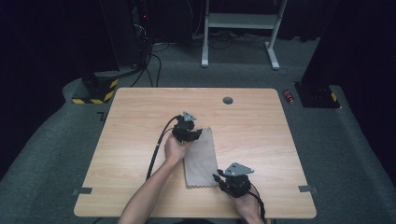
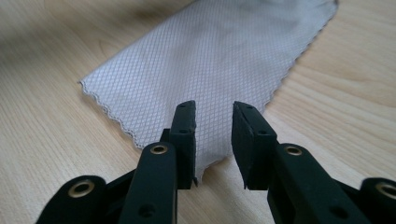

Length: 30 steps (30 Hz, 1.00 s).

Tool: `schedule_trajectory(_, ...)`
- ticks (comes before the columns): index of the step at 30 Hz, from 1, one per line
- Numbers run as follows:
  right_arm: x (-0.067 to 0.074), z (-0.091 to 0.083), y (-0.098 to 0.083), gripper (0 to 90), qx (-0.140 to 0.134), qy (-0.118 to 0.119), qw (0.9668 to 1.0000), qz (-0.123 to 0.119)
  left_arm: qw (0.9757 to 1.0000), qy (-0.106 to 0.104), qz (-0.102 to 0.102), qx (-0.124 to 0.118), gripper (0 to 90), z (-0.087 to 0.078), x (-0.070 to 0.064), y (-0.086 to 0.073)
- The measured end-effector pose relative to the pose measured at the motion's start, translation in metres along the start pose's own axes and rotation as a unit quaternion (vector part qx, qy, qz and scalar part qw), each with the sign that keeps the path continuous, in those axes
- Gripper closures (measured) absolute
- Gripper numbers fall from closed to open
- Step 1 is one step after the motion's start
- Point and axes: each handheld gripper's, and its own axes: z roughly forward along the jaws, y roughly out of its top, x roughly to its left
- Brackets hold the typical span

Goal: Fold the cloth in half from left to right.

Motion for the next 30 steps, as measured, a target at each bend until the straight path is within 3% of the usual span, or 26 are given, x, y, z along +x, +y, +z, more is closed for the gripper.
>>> schedule_trajectory(5, 0.000, 0.010, -0.001, 68.1, 0.030, 0.003, 0.9995, -0.014, 0.9999, 0.009, 0.011, 0.008, 53.0, -0.016, -0.003, -0.025)
schedule_trajectory(11, -0.006, 0.012, -0.006, 67.5, 0.042, 0.004, 0.9988, -0.023, 0.9981, 0.040, 0.033, 0.033, 52.7, -0.023, 0.003, -0.048)
schedule_trajectory(12, -0.007, 0.012, -0.006, 67.5, 0.041, 0.007, 0.9988, -0.024, 0.9979, 0.042, 0.032, 0.037, 52.8, -0.023, 0.005, -0.051)
schedule_trajectory(14, -0.008, 0.012, -0.006, 67.5, 0.041, 0.008, 0.9989, -0.023, 0.9989, 0.035, 0.012, 0.029, 51.9, -0.024, 0.009, -0.055)
schedule_trajectory(17, -0.009, 0.013, -0.006, 67.2, 0.041, 0.011, 0.9989, -0.021, 0.9990, 0.038, 0.004, 0.023, 51.4, -0.030, 0.008, -0.056)
schedule_trajectory(20, -0.010, 0.012, -0.005, 67.1, 0.041, 0.008, 0.9988, -0.024, 0.9999, 0.007, -0.006, 0.004, 49.4, -0.046, -0.004, -0.063)
schedule_trajectory(22, -0.011, 0.012, -0.004, 67.1, 0.041, 0.009, 0.9989, -0.018, 0.9999, -0.012, -0.006, 0.005, 47.7, -0.054, -0.014, -0.069)
schedule_trajectory(25, -0.014, 0.013, -0.001, 66.7, 0.033, 0.010, 0.9993, -0.013, 0.9995, -0.030, 0.005, 0.002, 45.6, -0.066, -0.034, -0.082)
schedule_trajectory(30, -0.018, 0.016, 0.003, 66.5, 0.037, 0.010, 0.9993, -0.007, 0.9995, -0.023, 0.018, 0.011, 44.2, -0.075, -0.049, -0.100)
